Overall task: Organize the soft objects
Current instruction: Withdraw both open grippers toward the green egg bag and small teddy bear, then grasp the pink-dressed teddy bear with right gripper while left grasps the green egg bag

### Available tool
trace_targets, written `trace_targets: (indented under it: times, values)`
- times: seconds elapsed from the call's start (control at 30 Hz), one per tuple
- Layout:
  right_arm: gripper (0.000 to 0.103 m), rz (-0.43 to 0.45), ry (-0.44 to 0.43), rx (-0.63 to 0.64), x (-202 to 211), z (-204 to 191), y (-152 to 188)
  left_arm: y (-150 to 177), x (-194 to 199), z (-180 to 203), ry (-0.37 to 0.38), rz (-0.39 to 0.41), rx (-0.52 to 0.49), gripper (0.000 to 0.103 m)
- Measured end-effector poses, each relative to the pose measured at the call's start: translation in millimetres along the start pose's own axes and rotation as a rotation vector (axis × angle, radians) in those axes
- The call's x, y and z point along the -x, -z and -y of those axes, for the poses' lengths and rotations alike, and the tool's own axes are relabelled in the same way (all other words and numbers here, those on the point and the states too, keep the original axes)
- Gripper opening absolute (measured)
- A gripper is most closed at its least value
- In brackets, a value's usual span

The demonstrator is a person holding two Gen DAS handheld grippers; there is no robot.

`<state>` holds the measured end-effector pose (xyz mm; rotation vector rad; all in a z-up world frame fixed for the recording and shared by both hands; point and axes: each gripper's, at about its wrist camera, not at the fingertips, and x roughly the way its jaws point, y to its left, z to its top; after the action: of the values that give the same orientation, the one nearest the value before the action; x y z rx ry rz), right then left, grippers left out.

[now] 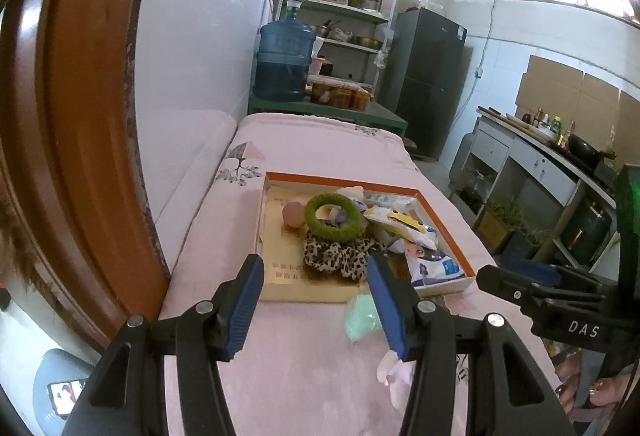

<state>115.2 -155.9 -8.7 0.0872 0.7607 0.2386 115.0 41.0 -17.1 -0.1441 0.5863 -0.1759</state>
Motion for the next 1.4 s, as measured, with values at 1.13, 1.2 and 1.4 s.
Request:
trace_targets:
  times: [1.13,1.2,1.4]
  values:
    - [0.071,-0.144,-0.007,-0.053,-60,-18,56,42,-15,-16,0.005,-0.060,-0.009,0.054]
    - [0.071,-0.153,-0.004,-0.060,-65,-17,57,43,-16,-17,0.004,-0.060,-0.008,0.054]
    - [0.071,-0.162,0.005,-0.069,-73,-17,58,46,-21,-19,0.007,-0.068,-0.010,0.054]
